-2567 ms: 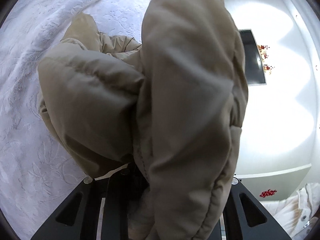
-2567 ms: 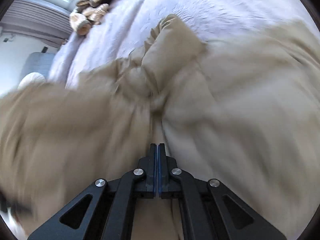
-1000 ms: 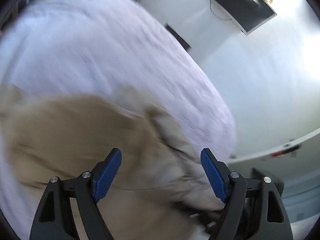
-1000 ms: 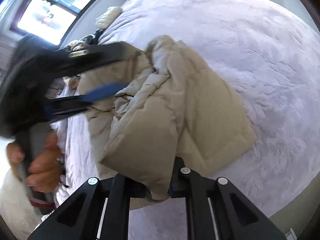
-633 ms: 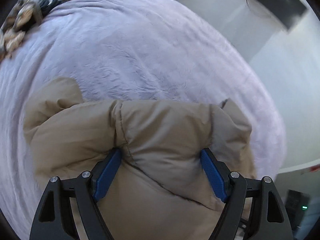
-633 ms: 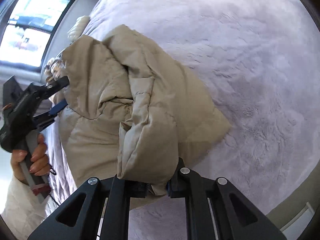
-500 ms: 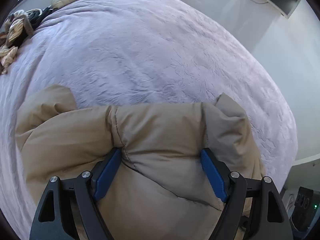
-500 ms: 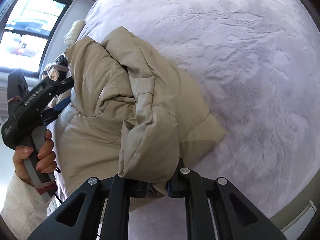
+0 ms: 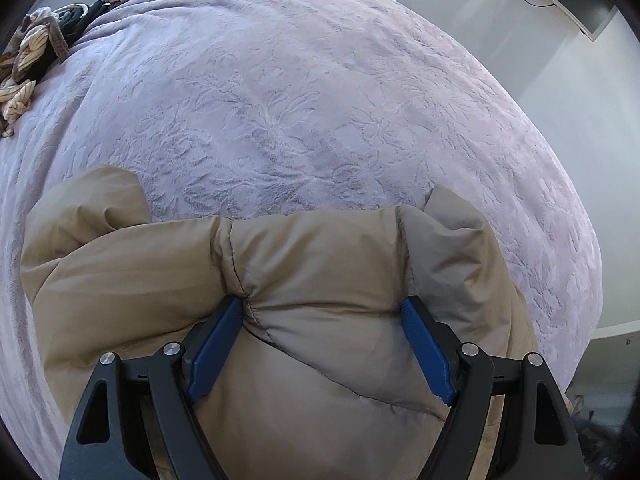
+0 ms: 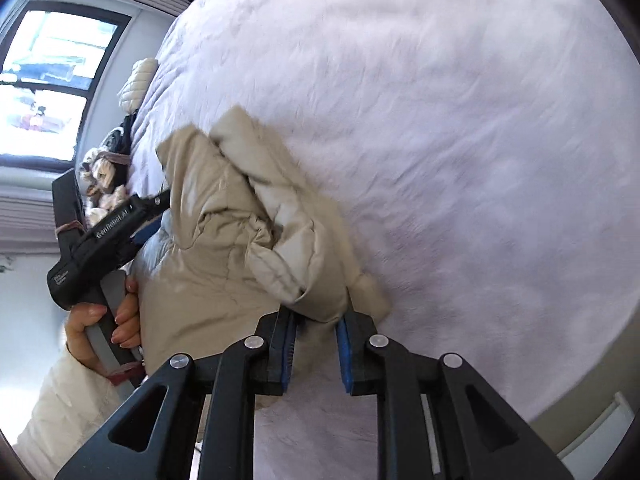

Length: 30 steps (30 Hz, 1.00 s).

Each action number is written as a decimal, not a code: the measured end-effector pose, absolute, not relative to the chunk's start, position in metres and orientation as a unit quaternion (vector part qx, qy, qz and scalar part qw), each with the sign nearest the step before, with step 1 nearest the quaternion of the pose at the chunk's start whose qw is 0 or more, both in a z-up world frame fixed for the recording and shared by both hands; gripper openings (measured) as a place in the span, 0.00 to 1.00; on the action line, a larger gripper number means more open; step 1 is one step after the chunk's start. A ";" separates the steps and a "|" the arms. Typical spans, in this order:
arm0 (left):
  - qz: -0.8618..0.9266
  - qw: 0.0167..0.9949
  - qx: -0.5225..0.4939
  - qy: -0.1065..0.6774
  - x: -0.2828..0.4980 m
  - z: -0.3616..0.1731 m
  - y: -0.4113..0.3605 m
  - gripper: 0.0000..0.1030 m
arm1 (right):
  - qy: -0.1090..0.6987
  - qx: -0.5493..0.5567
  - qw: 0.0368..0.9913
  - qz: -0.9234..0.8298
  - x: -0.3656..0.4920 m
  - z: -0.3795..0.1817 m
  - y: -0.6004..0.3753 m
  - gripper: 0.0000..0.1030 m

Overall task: Fold large clothes
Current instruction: 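Roll the gripped coat over toward the other tool with both tools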

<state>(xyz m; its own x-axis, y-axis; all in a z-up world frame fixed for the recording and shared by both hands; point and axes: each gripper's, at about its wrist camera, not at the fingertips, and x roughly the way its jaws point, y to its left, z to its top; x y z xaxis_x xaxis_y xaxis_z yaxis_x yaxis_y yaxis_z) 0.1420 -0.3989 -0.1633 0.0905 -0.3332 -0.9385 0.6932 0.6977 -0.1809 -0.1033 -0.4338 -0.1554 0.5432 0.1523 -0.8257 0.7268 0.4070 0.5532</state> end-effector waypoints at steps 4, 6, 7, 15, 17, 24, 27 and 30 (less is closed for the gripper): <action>-0.355 0.721 0.157 0.574 0.143 -0.163 -0.396 0.79 | 0.431 0.389 0.770 -0.263 -0.097 -0.106 -0.435 0.20; -0.353 0.722 0.155 0.575 0.144 -0.162 -0.395 0.79 | 0.415 0.369 0.793 -0.250 -0.085 -0.088 -0.438 0.20; -0.350 0.723 0.155 0.575 0.144 -0.161 -0.395 0.79 | 0.414 0.361 0.803 -0.232 -0.077 -0.082 -0.439 0.20; -0.326 0.742 0.114 0.574 0.132 -0.117 -0.355 0.79 | 0.527 0.271 0.789 -0.161 -0.008 -0.121 -0.422 0.19; -0.317 0.749 0.105 0.572 0.127 -0.108 -0.335 0.79 | 0.547 0.278 0.774 -0.157 -0.006 -0.140 -0.426 0.19; -0.232 0.771 0.045 0.591 0.105 -0.102 -0.241 0.99 | 0.582 0.248 0.761 -0.142 0.006 -0.173 -0.428 0.18; -0.212 0.760 0.004 0.615 0.098 -0.114 -0.212 0.99 | 0.592 0.228 0.760 -0.137 0.011 -0.179 -0.425 0.18; -0.213 0.733 -0.062 0.643 0.095 -0.136 -0.189 0.99 | 0.600 0.218 0.759 -0.131 0.014 -0.179 -0.426 0.18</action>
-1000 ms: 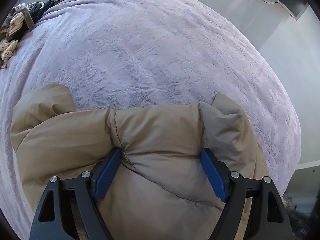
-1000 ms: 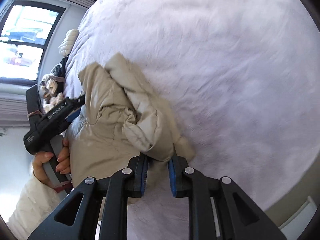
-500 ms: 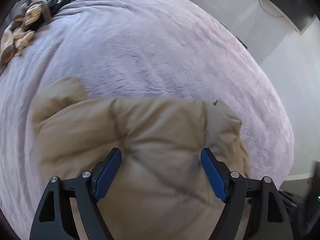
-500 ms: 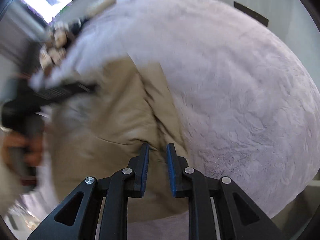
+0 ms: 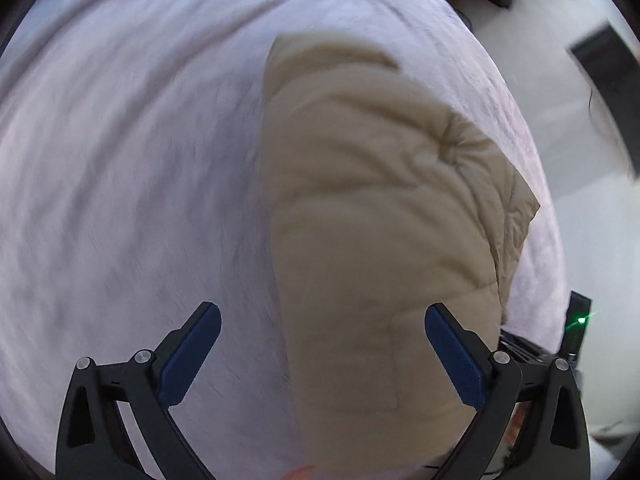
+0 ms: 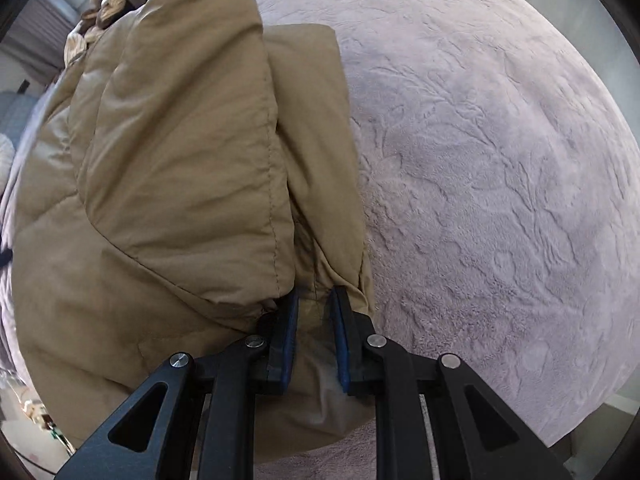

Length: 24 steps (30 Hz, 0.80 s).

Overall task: Fold large clothes
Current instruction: 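Roll the gripped coat over toward the other tool with both tools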

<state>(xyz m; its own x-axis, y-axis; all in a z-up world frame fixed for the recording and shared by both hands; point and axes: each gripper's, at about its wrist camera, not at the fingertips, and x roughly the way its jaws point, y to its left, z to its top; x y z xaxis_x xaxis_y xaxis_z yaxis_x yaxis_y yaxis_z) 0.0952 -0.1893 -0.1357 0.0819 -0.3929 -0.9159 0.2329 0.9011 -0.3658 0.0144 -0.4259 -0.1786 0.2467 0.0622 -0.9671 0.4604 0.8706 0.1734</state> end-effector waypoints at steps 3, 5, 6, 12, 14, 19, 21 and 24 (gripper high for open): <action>-0.227 0.691 -0.144 0.671 0.095 -0.166 -0.172 0.99 | 0.605 0.214 0.757 -0.125 0.025 -0.178 -0.423 0.18; -0.243 0.656 -0.223 0.679 0.097 -0.188 -0.160 0.99 | 0.609 0.211 0.756 -0.120 0.026 -0.177 -0.424 0.18; -0.247 0.648 -0.241 0.679 0.098 -0.193 -0.157 0.99 | 0.610 0.209 0.755 -0.118 0.030 -0.176 -0.424 0.18; -0.303 0.611 -0.271 0.679 0.109 -0.213 -0.170 0.99 | 0.618 0.202 0.753 -0.106 0.030 -0.172 -0.431 0.18; -0.318 0.612 -0.243 0.682 0.111 -0.214 -0.185 0.99 | 0.620 0.200 0.752 -0.102 0.034 -0.171 -0.434 0.18; -0.319 0.600 -0.229 0.697 0.120 -0.226 -0.196 0.99 | 0.623 0.206 0.749 -0.095 0.038 -0.174 -0.430 0.19; -0.319 0.596 -0.232 0.700 0.125 -0.227 -0.195 0.99 | 0.627 0.213 0.745 -0.081 0.040 -0.168 -0.436 0.19; -0.315 0.591 -0.237 0.703 0.129 -0.230 -0.195 0.99 | 0.597 0.263 0.756 -0.054 0.036 -0.146 -0.457 0.21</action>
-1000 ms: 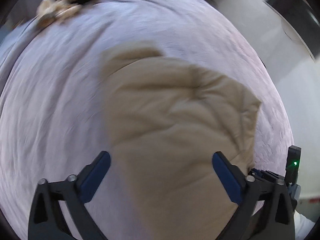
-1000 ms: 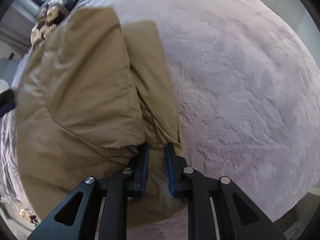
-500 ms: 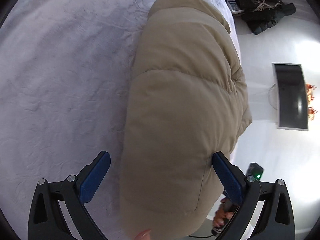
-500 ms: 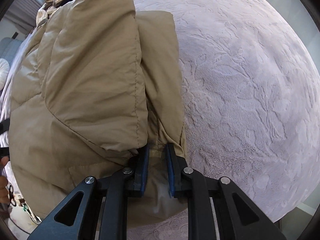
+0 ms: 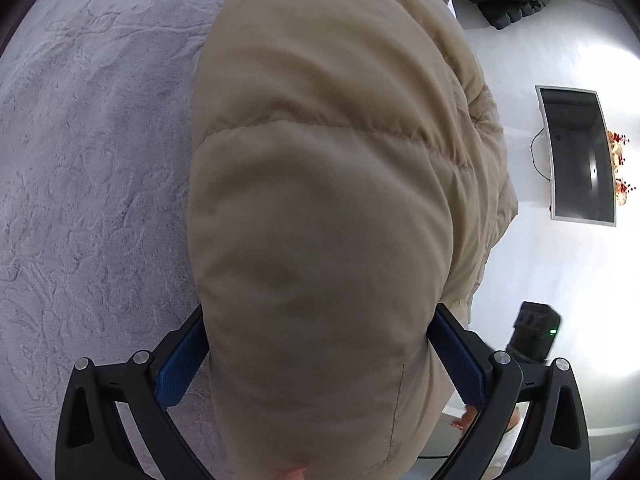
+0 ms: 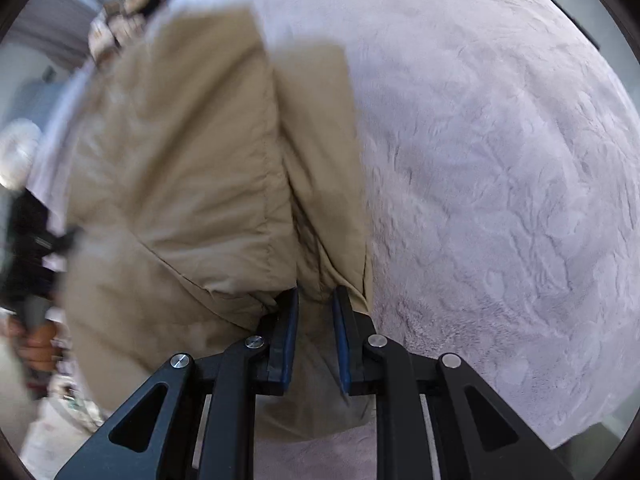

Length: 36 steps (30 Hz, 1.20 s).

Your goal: Fold large clothes

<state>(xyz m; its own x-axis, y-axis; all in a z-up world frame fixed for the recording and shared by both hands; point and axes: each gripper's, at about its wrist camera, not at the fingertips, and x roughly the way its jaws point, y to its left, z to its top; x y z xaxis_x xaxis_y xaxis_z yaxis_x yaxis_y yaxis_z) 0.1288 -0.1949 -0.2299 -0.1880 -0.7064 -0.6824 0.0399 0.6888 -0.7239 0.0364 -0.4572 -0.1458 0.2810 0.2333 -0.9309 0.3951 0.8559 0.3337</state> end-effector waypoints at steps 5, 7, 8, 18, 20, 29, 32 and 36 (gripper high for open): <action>-0.304 0.604 -0.228 0.700 0.128 -0.232 -0.190 0.99 | 0.549 0.321 0.771 -0.002 0.039 -0.117 -0.494 0.85; -0.299 0.608 -0.225 0.700 0.123 -0.229 -0.199 0.99 | 0.550 0.325 0.769 0.015 0.046 -0.116 -0.499 0.85; -0.298 0.611 -0.221 0.699 0.123 -0.228 -0.201 0.99 | 0.552 0.323 0.768 0.022 0.051 -0.117 -0.501 0.86; -0.301 0.618 -0.202 0.698 0.120 -0.222 -0.221 0.99 | 0.528 0.383 0.757 0.036 0.045 -0.115 -0.529 0.91; -0.305 0.617 -0.199 0.698 0.120 -0.223 -0.221 0.99 | 0.522 0.415 0.741 0.074 0.050 -0.115 -0.532 1.00; -0.326 0.610 -0.198 0.694 0.131 -0.230 -0.227 1.00 | 0.634 0.296 0.705 0.113 0.124 -0.188 -0.491 1.00; -0.335 0.597 -0.217 0.696 0.135 -0.242 -0.227 1.00 | 0.622 0.365 0.676 0.156 0.130 -0.217 -0.492 1.00; -0.339 0.574 -0.250 0.702 0.140 -0.257 -0.229 1.00 | 0.602 0.430 0.642 0.203 0.139 -0.240 -0.486 1.00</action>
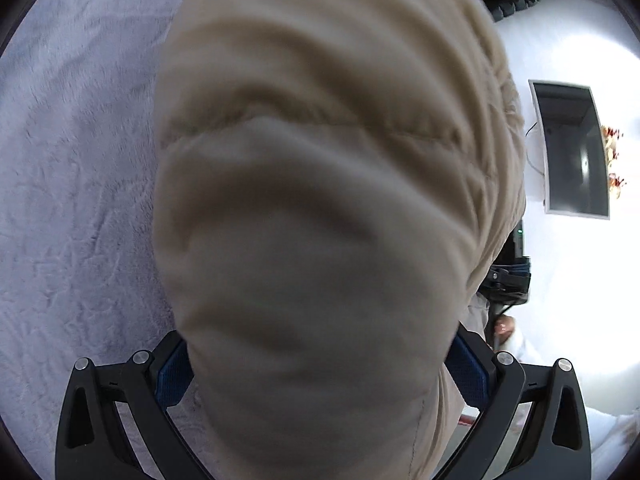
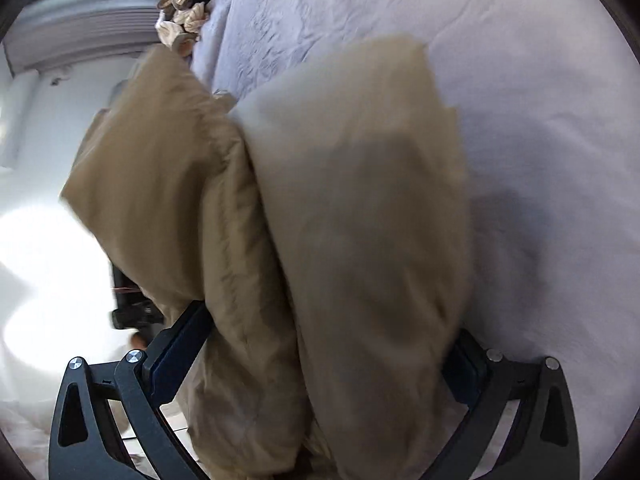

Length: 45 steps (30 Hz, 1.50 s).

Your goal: Fold large clothes

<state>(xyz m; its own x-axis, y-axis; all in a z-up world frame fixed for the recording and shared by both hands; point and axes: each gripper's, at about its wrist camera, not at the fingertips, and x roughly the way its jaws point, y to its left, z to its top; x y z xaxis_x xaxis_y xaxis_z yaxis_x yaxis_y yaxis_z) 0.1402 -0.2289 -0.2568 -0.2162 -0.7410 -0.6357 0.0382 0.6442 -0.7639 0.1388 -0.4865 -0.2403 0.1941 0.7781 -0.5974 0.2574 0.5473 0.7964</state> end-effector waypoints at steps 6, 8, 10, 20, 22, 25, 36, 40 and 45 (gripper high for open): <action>-0.338 0.574 -0.263 0.698 0.144 -0.255 -0.232 0.95 | 0.598 0.456 0.622 0.216 0.152 -0.252 -0.479 1.00; -0.341 0.582 -0.264 0.690 0.142 -0.245 -0.232 0.87 | 0.596 0.464 0.621 0.209 0.149 -0.250 -0.475 0.94; -0.346 0.587 -0.274 0.679 0.143 -0.235 -0.226 0.80 | 0.590 0.480 0.617 0.204 0.144 -0.246 -0.477 0.77; -0.404 0.593 -0.284 0.636 0.169 -0.193 -0.195 0.79 | 0.538 0.475 0.666 0.203 0.134 -0.184 -0.438 0.49; -0.413 0.593 -0.284 0.630 0.179 -0.186 -0.177 0.79 | 0.527 0.471 0.679 0.199 0.138 -0.168 -0.422 0.49; -0.417 0.602 -0.279 0.621 0.200 -0.174 -0.144 0.79 | 0.516 0.464 0.693 0.196 0.145 -0.154 -0.395 0.49; -0.338 0.655 -0.282 0.614 0.304 -0.177 0.007 0.79 | 0.512 0.460 0.687 0.230 0.238 -0.183 -0.278 0.49; -0.321 0.659 -0.287 0.617 0.332 -0.205 0.030 0.79 | 0.523 0.453 0.684 0.234 0.267 -0.211 -0.244 0.49; -0.292 0.649 -0.290 0.640 0.341 -0.248 0.030 0.97 | 0.536 0.450 0.681 0.215 0.280 -0.241 -0.242 0.57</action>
